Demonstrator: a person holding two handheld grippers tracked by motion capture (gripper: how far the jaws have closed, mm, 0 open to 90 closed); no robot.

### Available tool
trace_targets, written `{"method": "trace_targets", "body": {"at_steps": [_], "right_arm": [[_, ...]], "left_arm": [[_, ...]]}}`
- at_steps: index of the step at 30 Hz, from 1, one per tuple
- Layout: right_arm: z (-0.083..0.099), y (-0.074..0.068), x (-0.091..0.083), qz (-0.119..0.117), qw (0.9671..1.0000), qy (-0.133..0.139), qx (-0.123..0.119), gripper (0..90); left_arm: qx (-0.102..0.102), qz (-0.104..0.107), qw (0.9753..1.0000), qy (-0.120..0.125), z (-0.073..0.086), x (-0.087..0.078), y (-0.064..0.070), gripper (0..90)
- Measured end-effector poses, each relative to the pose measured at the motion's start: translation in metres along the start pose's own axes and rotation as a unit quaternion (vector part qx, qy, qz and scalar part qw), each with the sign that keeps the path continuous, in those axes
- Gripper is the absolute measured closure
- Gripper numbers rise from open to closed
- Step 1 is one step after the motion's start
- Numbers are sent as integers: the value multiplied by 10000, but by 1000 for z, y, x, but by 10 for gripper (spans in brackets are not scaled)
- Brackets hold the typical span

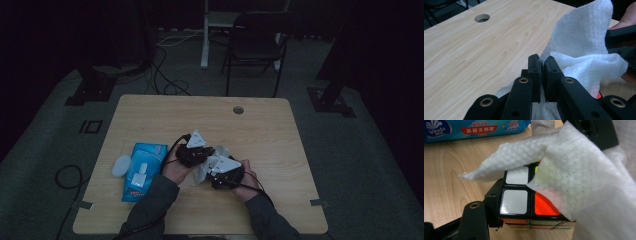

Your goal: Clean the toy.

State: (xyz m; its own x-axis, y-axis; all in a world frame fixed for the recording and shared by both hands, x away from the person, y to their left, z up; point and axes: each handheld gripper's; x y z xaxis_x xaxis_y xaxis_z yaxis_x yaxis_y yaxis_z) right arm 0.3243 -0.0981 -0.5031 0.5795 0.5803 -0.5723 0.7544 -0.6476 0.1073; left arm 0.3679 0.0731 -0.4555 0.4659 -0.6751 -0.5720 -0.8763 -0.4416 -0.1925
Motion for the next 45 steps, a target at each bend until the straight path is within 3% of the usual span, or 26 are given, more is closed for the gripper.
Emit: {"method": "trace_targets", "body": {"at_steps": [9, 11, 15, 17, 24, 30, 39, 45], "right_arm": [[3, -4, -4, 438, 9978, 38, -495, 338], [3, -5, -4, 604, 9958, 52, -689, 338], [5, -13, -5, 1009, 9883, 66, -1138, 338], [6, -16, -5, 1101, 9857, 111, -1273, 338], [6, -23, -5, 1227, 9813, 198, -1470, 338], [7, -28, -4, 1358, 9755, 217, -1717, 338], [8, -31, -5, 1435, 9725, 291, -1810, 338], [8, -32, -5, 1502, 9697, 302, -1900, 339]], "left_arm": [[73, 308, 9994, -110, -9, 3, -8, 861], [97, 332, 9993, -152, -12, 5, -9, 861], [126, 379, 9989, -240, -15, 9, -12, 860], [105, 411, 9987, -268, -15, 12, -12, 861], [70, 581, 9974, -430, -14, 21, -17, 861], [56, 775, 9951, -614, -13, 29, -23, 861], [83, 896, 9932, -742, -16, 38, -24, 861], [104, 881, 9934, -721, -17, 37, -24, 858]]}}
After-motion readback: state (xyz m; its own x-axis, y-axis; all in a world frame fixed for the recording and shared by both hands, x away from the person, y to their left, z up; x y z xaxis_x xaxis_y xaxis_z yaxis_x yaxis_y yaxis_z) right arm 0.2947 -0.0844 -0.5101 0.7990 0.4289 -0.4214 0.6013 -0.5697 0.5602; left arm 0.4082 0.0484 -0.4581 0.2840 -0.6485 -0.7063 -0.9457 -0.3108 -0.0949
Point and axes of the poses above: each handheld gripper's, and its own axes: x roughly forward along the jaws, z roughly out of its underside, y roughly to its right, and after that the axes turned 13 degrees about x, right-handed
